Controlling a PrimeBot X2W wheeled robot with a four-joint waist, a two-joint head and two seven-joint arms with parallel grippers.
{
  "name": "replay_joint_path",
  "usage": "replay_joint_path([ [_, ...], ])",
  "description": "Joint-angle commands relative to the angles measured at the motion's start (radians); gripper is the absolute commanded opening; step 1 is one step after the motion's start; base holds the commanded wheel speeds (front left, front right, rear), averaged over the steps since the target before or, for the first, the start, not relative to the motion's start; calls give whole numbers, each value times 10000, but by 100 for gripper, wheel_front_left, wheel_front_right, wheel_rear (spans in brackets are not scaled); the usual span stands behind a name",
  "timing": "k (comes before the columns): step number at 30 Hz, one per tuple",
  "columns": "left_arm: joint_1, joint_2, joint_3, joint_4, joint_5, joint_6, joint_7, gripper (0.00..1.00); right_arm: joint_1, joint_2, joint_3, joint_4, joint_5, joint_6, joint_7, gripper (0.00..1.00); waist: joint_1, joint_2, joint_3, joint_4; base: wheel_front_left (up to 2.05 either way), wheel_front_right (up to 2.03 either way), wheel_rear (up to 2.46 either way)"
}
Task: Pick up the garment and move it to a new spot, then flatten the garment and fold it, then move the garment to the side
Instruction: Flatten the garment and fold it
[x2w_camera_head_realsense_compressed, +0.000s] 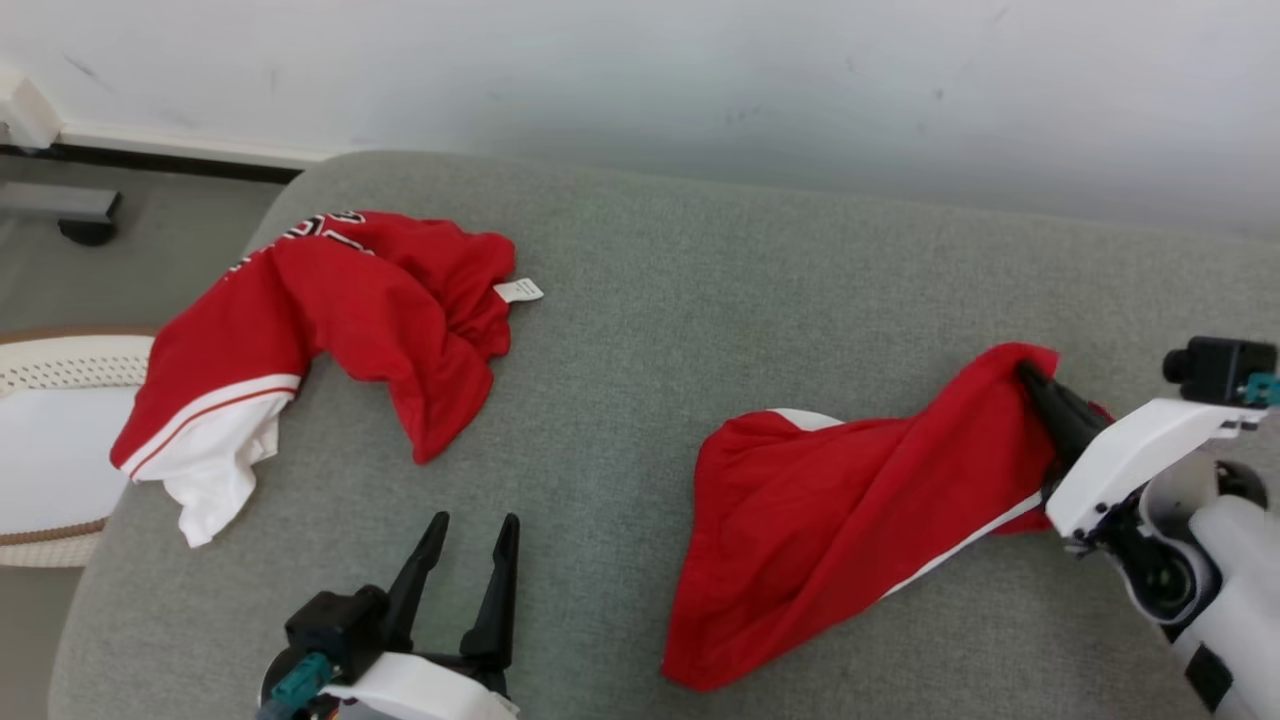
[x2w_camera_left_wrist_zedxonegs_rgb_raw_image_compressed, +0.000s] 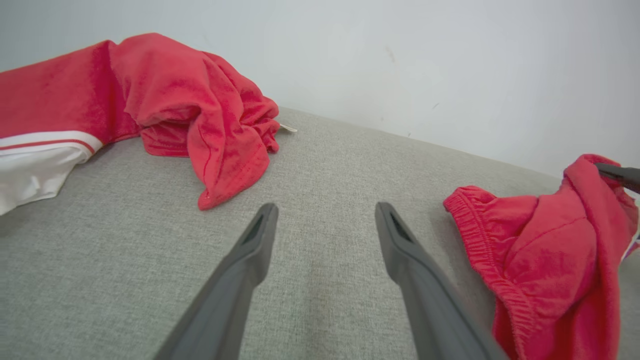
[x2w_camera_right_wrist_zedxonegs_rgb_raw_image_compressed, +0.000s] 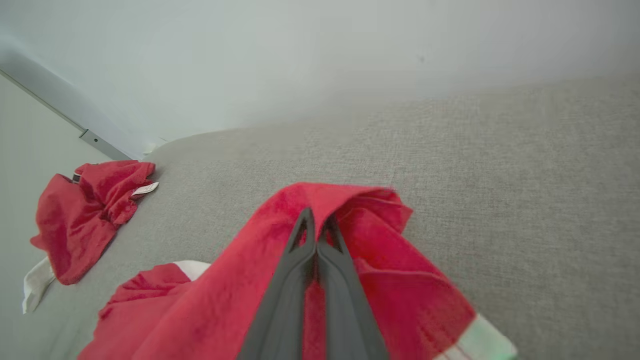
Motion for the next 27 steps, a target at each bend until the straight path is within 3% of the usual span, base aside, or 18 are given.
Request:
replay_joint_path([
  [1, 114, -5, 58, 66, 177, -38, -4, 100, 168, 109, 154, 72, 170, 0, -66, 42, -1, 0, -253, -96, 0, 0, 0],
  [2, 158, -9, 93, 81, 198, -39, -4, 100, 277, 114, 277, 89, 238, 0, -86, 100, -1, 0, -362, -164, 0, 0, 0],
  [10, 478, 11, 380, 33, 266, -76, -4, 100, 763, -182, 1222, 159, -3, 0, -824, 100, -1, 0, -1215, -944, 0, 0, 0],
  [18, 922, 47, 580, -65, 346, -120, -4, 100, 1693, -765, 1073, -409, -263, 0, -2578, 100, -1, 0, -1733, -1535, 0, 0, 0],
  [22, 1157, 114, 400, -122, 291, -227, -4, 100, 2557, -678, 273, -794, -740, 0, -2983, 100, -1, 0, -1830, -1697, 0, 0, 0],
  [27, 1302, 358, -11, 103, 114, -322, 90, 100, 4173, 310, -2371, -2045, -2283, 0, -2991, 100, -1, 0, -1828, -1896, 0, 0, 0],
])
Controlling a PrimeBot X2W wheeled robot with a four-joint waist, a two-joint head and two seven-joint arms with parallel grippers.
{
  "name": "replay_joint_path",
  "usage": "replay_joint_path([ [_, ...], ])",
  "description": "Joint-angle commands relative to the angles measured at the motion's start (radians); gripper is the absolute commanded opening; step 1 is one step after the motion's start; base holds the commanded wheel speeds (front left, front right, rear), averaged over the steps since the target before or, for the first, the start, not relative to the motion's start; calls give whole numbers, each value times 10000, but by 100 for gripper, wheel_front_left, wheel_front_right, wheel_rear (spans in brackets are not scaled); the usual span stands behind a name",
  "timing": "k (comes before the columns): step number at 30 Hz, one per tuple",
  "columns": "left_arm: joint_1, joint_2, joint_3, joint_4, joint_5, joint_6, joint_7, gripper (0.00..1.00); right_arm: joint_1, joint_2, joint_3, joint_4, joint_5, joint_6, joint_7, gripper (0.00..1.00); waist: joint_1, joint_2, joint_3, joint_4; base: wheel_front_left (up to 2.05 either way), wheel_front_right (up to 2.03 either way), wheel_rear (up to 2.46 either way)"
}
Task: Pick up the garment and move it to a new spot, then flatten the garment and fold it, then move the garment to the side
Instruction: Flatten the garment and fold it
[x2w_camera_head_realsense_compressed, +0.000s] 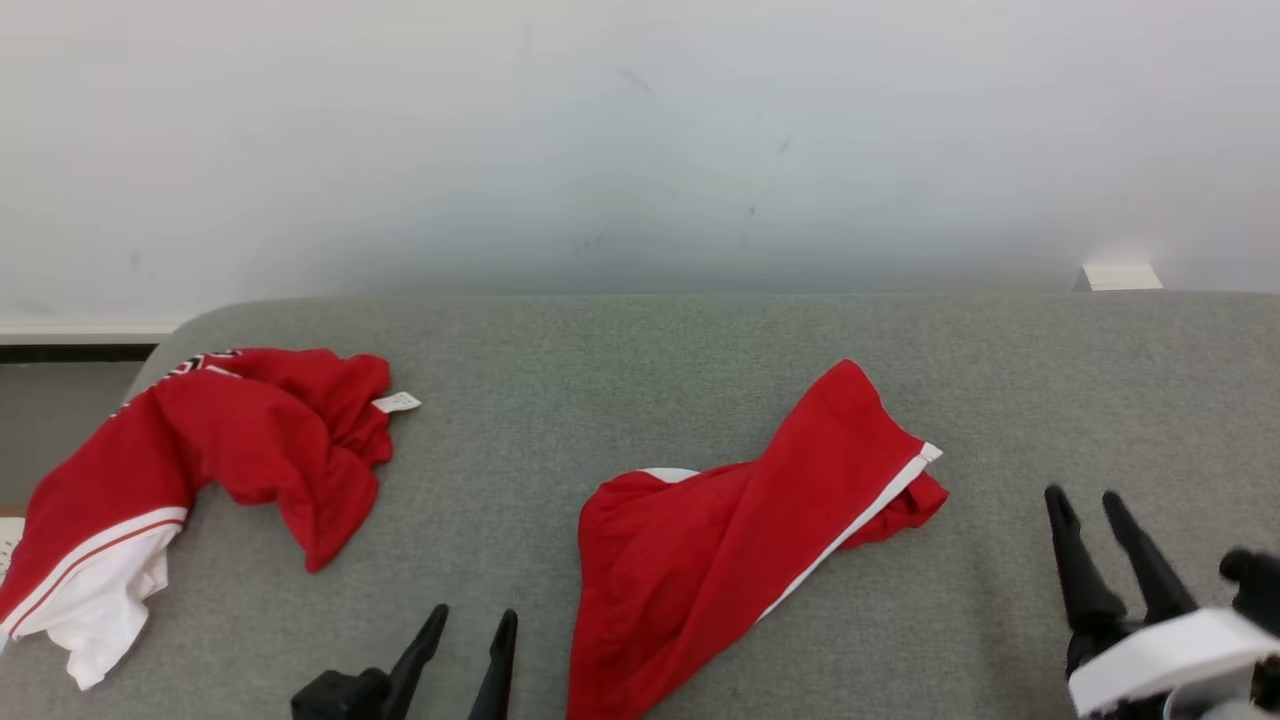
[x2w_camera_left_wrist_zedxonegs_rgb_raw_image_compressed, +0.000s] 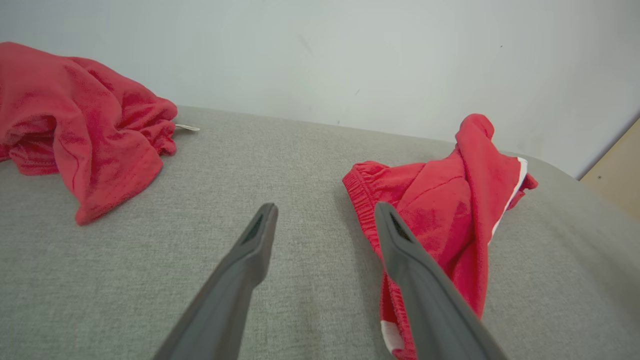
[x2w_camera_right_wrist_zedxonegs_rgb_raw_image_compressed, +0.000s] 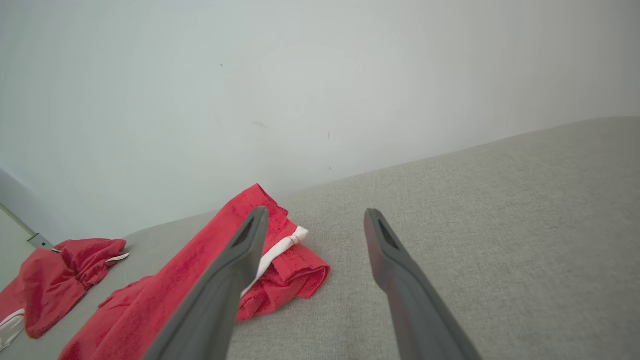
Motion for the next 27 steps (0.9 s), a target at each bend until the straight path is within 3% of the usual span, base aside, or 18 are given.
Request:
replay_joint_path([
  [1, 88, 168, -122, 90, -181, -25, 122, 100, 733, 369, -667, -427, -587, 0, -22, 100, 0, 0, -4, -53, 0, 0, 0],
  [5, 7, 350, -382, 91, -309, -74, 198, 100, 1699, 1186, -1690, -1214, -1715, 0, -25, 100, 0, 0, 38, -135, 0, 0, 0],
  [9, -131, 482, -599, 62, -386, -96, 304, 100, 2018, 1539, -1986, -1540, -2405, 0, -26, 100, 0, 0, 61, -190, 0, 0, 0],
  [13, -172, 730, -1180, -62, -590, -100, 698, 100, 2039, 1684, -2166, -1694, -2755, 0, -27, 100, 0, 0, 85, -230, 0, 0, 0],
  [21, -236, 1715, -2928, -354, -2164, -103, 2237, 100, 1960, 1887, -2218, -1703, -3026, 0, -28, 100, 0, 0, 214, -603, 0, 0, 0],
  [27, -466, 2103, -3349, -257, -2867, -105, 2324, 100, 1853, 1965, -2290, -1705, -3071, 0, -28, 100, 0, 0, 441, -962, 0, 0, 0],
])
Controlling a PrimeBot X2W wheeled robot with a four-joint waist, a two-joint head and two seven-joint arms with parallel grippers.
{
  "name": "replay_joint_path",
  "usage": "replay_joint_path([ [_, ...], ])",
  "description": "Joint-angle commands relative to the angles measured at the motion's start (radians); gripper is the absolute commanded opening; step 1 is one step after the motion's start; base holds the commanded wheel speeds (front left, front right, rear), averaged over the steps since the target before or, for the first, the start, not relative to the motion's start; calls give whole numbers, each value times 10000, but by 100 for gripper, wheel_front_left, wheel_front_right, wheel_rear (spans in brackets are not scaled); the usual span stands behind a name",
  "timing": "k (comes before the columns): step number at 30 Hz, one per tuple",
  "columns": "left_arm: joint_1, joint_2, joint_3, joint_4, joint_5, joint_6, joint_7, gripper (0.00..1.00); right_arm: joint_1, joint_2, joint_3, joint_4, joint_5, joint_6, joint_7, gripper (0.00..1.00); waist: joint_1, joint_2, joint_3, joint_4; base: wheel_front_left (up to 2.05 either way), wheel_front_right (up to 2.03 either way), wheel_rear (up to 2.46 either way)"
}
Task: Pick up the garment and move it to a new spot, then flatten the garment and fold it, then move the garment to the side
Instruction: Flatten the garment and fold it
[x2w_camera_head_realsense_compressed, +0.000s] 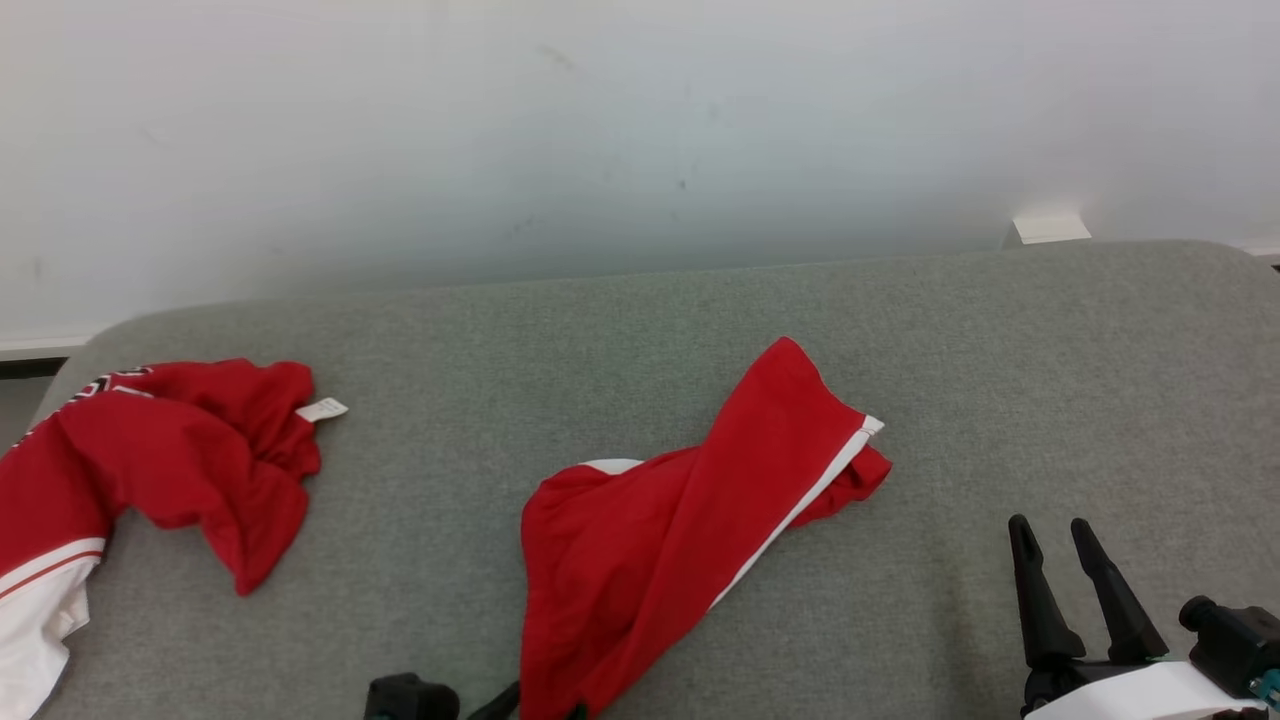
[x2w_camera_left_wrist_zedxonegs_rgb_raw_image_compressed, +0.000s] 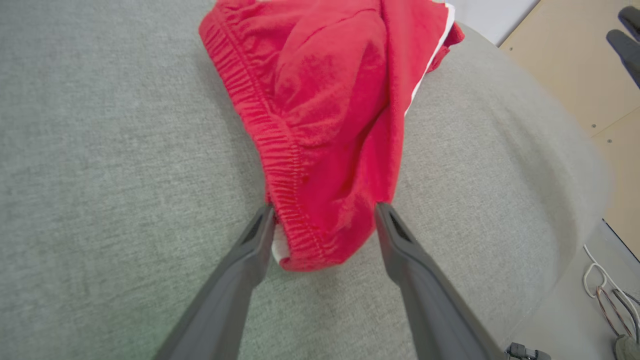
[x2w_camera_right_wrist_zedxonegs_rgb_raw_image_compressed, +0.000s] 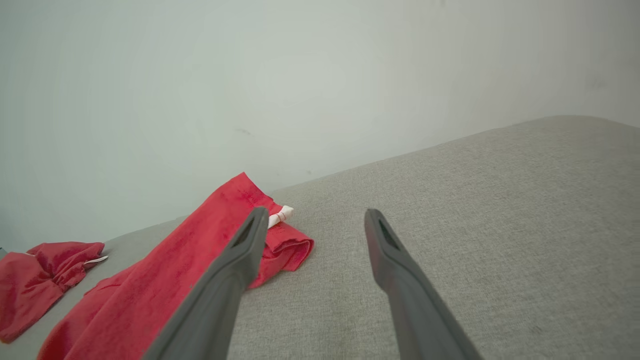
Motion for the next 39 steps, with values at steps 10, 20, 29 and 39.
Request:
replay_joint_path([
  [10, -386, 412, -643, -89, -776, -18, -337, 0, -121, 74, -127, 46, -149, 0, -29, 100, 0, 0, 271, -337, 0, 0, 0],
  [20, -969, 614, 45, -1352, -2549, 20, -905, 0, -146, 53, -161, 34, -196, 0, -27, 100, 0, 0, 278, -443, 0, 0, 0],
  [29, -2196, 409, 1829, 272, -3743, 981, -1020, 0, -383, 48, 127, 78, -143, 0, -28, 100, 0, 0, 526, -838, 0, 0, 0],
  [39, -3330, 107, 2445, 3404, -4173, 1063, -1358, 0, -557, 36, 102, 143, -88, 0, -15, 100, 0, 0, 907, -1227, 0, 0, 0],
])
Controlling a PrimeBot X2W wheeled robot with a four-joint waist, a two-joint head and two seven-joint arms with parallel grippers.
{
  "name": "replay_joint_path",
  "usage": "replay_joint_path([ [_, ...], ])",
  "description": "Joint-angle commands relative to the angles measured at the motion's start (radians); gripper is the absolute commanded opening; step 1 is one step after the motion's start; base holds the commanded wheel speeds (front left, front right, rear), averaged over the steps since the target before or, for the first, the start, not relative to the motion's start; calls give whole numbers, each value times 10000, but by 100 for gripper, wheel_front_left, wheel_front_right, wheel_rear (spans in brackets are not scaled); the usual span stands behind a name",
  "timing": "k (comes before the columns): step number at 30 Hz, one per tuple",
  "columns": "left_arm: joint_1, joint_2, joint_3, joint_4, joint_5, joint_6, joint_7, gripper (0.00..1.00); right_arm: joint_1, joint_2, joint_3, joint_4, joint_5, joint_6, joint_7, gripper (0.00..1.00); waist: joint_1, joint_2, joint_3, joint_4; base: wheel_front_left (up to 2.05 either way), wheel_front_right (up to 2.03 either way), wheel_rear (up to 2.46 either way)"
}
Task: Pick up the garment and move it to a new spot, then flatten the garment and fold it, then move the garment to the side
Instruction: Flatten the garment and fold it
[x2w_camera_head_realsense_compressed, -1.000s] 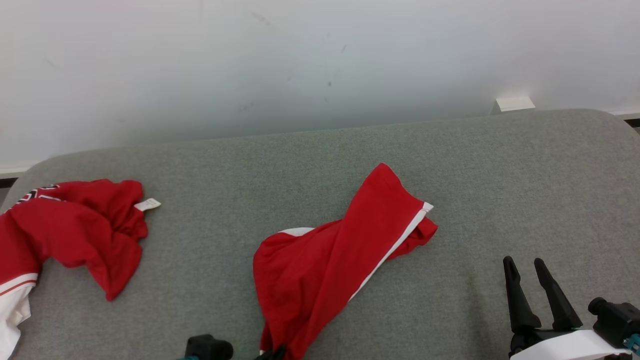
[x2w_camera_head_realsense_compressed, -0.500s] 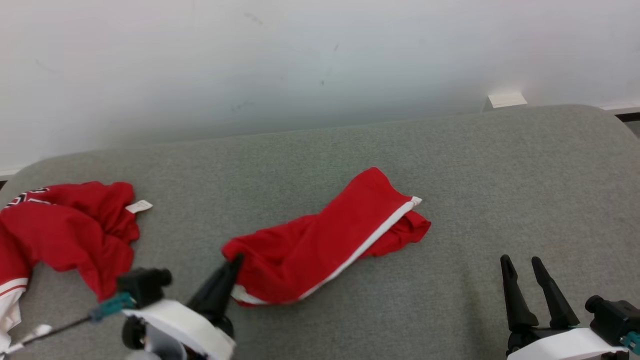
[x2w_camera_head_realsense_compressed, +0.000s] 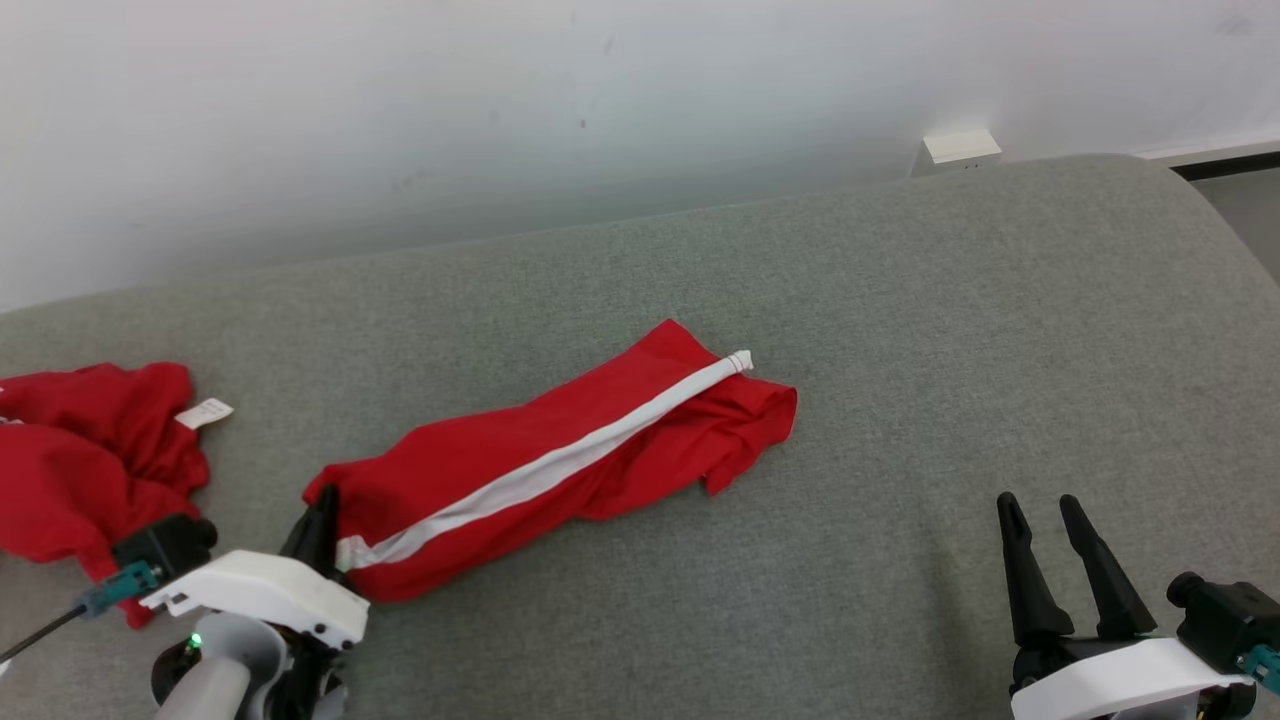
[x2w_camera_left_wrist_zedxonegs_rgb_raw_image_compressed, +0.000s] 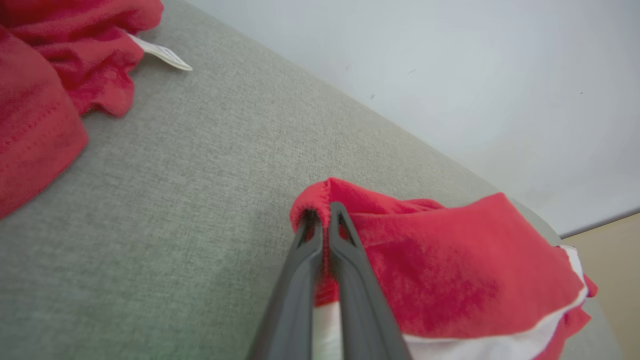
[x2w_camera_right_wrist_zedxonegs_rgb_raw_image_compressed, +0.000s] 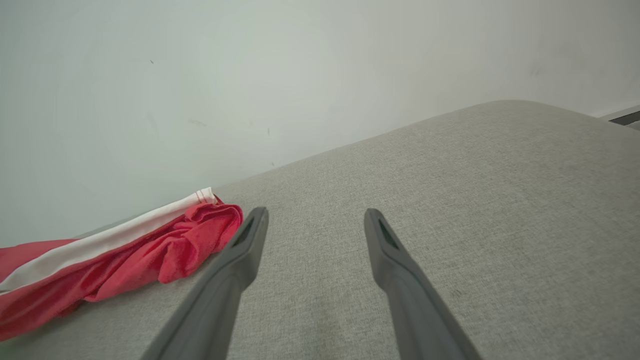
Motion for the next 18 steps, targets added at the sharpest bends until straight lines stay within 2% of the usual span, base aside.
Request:
replay_joint_path([
  [1, -174, -31, -87, 264, 130, -144, -146, 0, -142, -3, 12, 31, -16, 0, 2, 100, 0, -1, 19, -31, 0, 0, 0],
  [2, -229, -111, -134, 436, 138, -255, -238, 0, -141, 6, 16, 51, -26, 0, 2, 100, 0, -1, -9, -30, 0, 0, 0],
  [3, -273, -187, -158, 572, 124, -362, -339, 25, -131, 16, 11, 72, -26, 0, 2, 100, 0, -1, -45, -14, 0, 0, 0],
  [5, -317, -275, -172, 758, 135, -522, -510, 100, -85, 14, -17, 110, -20, 0, 2, 100, 0, -1, -153, 55, 0, 0, 0],
  [11, -209, -294, -302, 592, 596, -741, -970, 100, 115, -22, -58, 111, -68, 0, 2, 100, 0, -1, -570, 427, 0, 0, 0],
  [15, 135, -132, -382, 27, 1329, -566, -1114, 100, 299, -7, -59, 37, -99, 0, 2, 100, 0, -1, -811, 777, 0, 0, 0],
  [18, 482, 46, -336, -726, 2116, -233, -1150, 100, 361, -37, -102, -155, -243, 0, 2, 100, 0, -1, -926, 1012, 0, 0, 0],
])
